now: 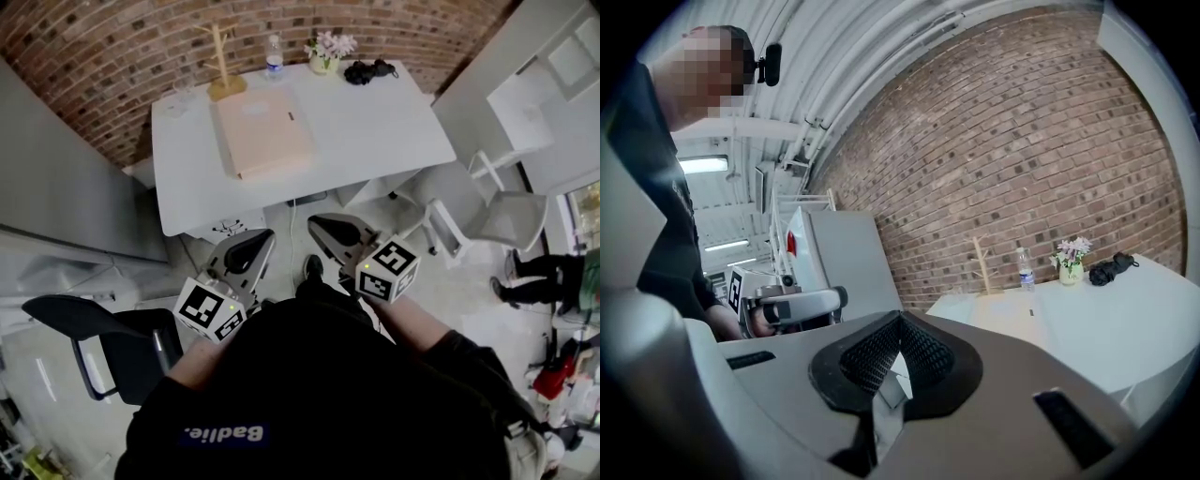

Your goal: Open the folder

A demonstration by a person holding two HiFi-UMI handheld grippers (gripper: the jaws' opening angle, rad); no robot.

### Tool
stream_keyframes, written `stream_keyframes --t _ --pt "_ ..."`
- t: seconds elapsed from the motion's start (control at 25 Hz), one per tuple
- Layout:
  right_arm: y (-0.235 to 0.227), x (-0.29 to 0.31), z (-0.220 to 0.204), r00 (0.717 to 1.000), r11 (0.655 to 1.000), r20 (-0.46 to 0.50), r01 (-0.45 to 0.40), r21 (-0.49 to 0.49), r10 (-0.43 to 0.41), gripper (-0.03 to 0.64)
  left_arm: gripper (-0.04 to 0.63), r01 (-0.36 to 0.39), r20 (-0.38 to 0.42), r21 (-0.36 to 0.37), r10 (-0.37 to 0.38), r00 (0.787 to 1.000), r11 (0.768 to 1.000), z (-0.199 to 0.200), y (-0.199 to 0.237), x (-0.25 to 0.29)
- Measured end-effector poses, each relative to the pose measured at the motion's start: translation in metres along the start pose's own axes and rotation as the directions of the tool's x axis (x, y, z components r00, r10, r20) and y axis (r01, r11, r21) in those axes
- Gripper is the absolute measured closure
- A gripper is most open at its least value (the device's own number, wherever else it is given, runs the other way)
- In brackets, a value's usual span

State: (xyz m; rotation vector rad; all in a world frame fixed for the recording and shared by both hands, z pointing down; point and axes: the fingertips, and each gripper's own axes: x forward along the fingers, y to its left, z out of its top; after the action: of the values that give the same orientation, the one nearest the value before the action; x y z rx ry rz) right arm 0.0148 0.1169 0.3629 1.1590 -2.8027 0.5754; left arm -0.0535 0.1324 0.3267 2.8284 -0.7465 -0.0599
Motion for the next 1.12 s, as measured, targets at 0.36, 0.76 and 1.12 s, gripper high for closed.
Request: stream_keyframes --t 0.36,0.76,1.12 --pt "-0.064 0.018 0.005 1.000 0.999 -0.010 -0.025 0.042 0.026 0.588 0.592 -0.092 -0.084 0.013 0.092 0.992 0.996 -0.020 0.045 0.052" --pt "-0.171 0.060 0.018 0.999 0.996 -0.029 -0.038 0.077 0.040 0.588 0.592 -0.183 -0.195 0.081 0.196 0.961 0.980 -0.048 0.110 0.127" --pt "-0.258 0.096 -0.016 0.992 0.994 -0.122 -0.023 0.105 0.036 0.588 0.591 -0.262 -0.339 0.262 0.343 0.876 0.929 -0.096 0.171 0.173"
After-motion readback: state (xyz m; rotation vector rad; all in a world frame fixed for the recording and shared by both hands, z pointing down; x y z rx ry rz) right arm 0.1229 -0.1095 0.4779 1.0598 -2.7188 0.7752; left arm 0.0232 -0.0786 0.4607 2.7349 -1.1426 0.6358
